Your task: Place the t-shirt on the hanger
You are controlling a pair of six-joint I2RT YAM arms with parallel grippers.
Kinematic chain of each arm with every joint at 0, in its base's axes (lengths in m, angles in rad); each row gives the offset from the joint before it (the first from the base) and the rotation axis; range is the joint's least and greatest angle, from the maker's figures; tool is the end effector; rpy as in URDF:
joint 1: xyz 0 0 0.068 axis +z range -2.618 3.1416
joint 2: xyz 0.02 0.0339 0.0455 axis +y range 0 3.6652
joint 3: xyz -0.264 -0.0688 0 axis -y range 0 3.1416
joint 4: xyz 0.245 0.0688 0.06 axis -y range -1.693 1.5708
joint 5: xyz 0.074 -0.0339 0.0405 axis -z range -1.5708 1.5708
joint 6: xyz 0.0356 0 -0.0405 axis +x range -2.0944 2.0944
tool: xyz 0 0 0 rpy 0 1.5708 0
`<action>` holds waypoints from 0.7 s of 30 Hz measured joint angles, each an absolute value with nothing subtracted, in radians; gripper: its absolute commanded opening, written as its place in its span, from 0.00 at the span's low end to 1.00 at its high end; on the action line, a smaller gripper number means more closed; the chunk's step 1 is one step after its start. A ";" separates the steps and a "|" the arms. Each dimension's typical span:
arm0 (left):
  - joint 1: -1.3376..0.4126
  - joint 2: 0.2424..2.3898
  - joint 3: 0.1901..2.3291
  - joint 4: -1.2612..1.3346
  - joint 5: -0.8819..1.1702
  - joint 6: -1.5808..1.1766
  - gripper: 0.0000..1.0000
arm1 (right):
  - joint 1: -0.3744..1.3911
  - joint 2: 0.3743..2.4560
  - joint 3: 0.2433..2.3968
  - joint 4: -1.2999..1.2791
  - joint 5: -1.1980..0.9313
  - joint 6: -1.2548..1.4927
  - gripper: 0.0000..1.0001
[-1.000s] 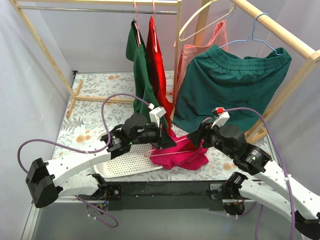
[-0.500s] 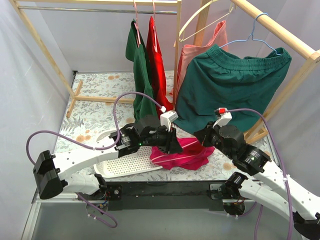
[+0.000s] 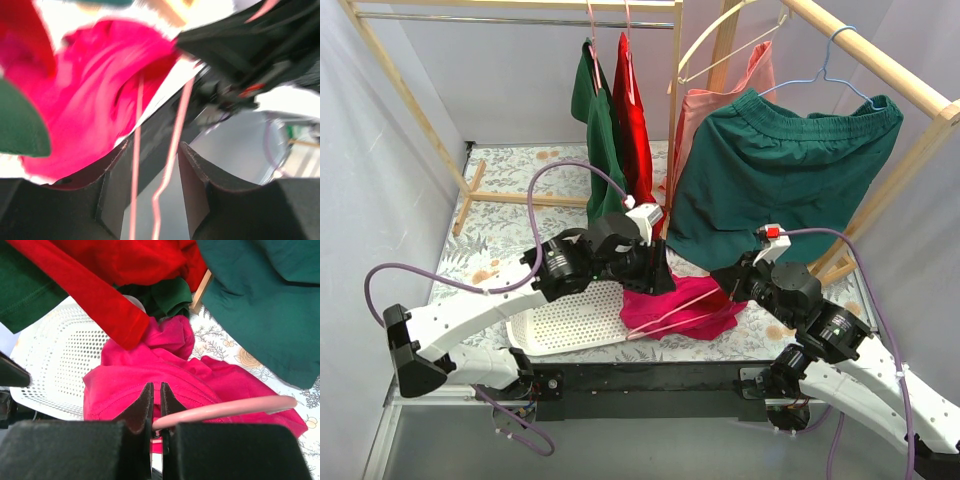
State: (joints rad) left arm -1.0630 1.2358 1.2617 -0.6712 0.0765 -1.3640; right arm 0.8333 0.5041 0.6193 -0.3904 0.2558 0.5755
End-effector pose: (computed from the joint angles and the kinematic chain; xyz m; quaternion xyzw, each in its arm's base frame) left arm 0.1260 -0.2321 0.3633 -0.1172 0.8866 -0.4299 0.1240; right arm 0.0939 0.0899 0.2993 -0.0253 0.7942 0.3101 0.5219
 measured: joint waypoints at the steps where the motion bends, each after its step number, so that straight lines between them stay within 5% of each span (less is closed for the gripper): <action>1: -1.064 1.245 1.263 -0.699 0.080 -1.364 0.41 | 0.833 0.503 0.617 -0.390 0.252 0.574 0.01; 21: -1.193 1.530 1.344 -0.976 -0.106 -1.407 0.43 | 0.833 0.498 0.611 -0.392 0.233 0.556 0.01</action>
